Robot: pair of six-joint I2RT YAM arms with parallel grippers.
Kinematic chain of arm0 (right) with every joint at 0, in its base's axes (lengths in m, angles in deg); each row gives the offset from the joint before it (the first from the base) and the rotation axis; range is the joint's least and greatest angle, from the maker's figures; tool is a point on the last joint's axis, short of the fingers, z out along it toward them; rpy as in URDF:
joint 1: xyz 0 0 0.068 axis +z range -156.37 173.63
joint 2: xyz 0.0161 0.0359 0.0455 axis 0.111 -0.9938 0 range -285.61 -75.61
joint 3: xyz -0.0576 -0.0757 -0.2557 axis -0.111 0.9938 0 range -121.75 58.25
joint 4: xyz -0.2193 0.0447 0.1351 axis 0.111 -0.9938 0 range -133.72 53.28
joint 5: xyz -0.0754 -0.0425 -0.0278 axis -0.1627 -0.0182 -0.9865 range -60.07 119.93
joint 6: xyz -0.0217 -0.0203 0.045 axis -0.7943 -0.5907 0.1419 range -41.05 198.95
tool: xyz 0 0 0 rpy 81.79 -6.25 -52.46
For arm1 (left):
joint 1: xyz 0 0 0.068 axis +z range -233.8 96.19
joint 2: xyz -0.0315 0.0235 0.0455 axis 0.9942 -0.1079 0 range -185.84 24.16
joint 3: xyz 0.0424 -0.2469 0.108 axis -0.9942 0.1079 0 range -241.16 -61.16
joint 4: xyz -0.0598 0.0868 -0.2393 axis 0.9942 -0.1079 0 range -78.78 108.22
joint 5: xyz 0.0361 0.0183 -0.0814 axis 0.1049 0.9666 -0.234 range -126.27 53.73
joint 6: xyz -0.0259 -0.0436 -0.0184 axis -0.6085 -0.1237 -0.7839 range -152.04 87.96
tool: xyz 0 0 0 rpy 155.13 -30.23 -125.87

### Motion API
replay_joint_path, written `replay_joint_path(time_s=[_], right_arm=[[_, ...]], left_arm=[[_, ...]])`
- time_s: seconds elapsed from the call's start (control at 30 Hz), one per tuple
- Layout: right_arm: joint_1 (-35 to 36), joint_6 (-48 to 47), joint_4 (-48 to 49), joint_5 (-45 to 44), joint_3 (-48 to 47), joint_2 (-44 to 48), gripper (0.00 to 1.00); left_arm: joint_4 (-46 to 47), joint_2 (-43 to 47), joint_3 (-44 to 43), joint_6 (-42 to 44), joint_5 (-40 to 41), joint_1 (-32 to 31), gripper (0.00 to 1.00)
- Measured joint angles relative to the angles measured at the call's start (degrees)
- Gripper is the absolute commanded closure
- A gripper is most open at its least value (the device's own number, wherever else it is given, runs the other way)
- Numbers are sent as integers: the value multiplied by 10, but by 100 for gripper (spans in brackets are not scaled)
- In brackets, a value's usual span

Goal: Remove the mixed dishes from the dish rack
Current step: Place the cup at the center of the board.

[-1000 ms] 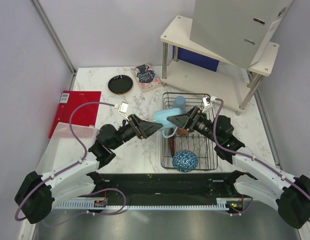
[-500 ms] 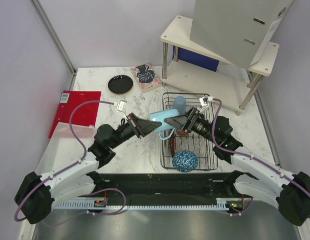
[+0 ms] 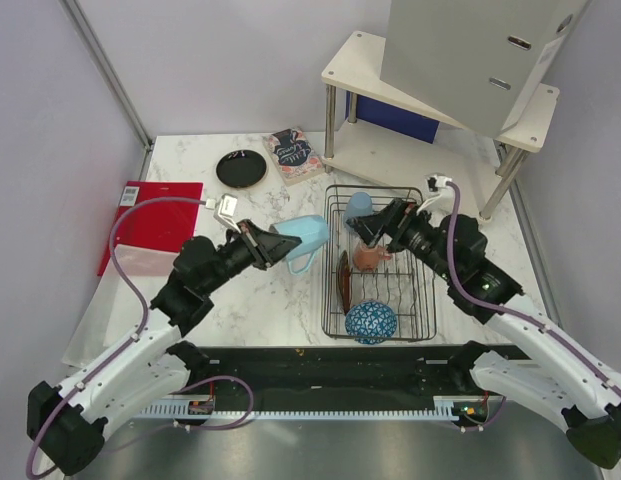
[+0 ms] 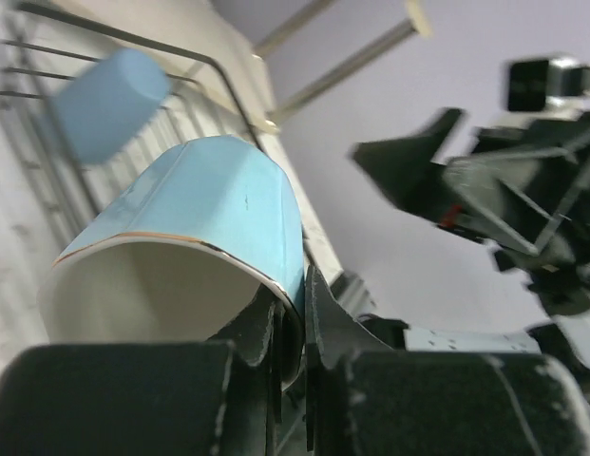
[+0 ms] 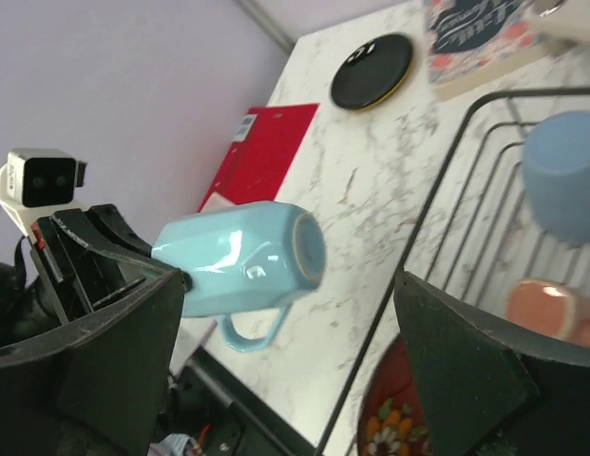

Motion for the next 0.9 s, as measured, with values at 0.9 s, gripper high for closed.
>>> replay_joint_path(time_s=[0.9], right_arm=[[0,-97,-300,-194,-61,-12,2]], left_arm=[[-608,-570,-552,221,287,289,98]])
